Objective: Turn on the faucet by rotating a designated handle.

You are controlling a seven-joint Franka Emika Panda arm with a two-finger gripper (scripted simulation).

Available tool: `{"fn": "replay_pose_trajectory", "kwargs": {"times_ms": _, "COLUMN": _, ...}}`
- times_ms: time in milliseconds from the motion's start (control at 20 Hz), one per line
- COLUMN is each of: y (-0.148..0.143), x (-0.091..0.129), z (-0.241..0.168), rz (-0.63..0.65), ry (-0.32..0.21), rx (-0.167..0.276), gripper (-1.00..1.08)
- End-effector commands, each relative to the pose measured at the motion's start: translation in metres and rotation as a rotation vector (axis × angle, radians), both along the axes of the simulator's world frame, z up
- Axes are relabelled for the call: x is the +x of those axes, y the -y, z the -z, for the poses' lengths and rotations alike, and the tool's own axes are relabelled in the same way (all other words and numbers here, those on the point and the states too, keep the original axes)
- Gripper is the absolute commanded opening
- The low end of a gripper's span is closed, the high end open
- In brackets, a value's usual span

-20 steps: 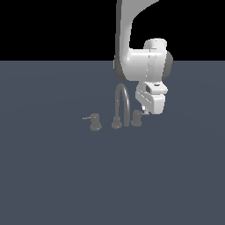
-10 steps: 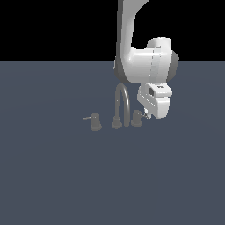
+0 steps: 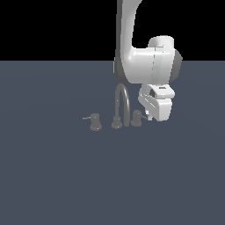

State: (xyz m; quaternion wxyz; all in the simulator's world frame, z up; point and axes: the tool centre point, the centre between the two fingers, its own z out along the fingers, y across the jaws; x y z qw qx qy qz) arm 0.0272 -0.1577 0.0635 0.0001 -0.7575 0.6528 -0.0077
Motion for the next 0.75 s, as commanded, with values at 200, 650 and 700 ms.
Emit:
{"fn": "replay_pose_trajectory", "kwargs": {"times_ms": 200, "y": -0.030, "x": -0.014, "z": 0.000, "rz": -0.022, "ry": -0.011, "rx": 0.009, "gripper": -1.00}}
{"fn": "replay_pose_trajectory", "kwargs": {"times_ms": 650, "y": -0.070, "x": -0.011, "z": 0.000, "rz": -0.022, "ry": -0.012, "rx": 0.010, "gripper": -1.00}}
{"fn": "replay_pose_trajectory", "kwargs": {"times_ms": 700, "y": -0.070, "x": -0.011, "z": 0.000, "rz": -0.022, "ry": -0.012, "rx": 0.010, "gripper": -1.00}}
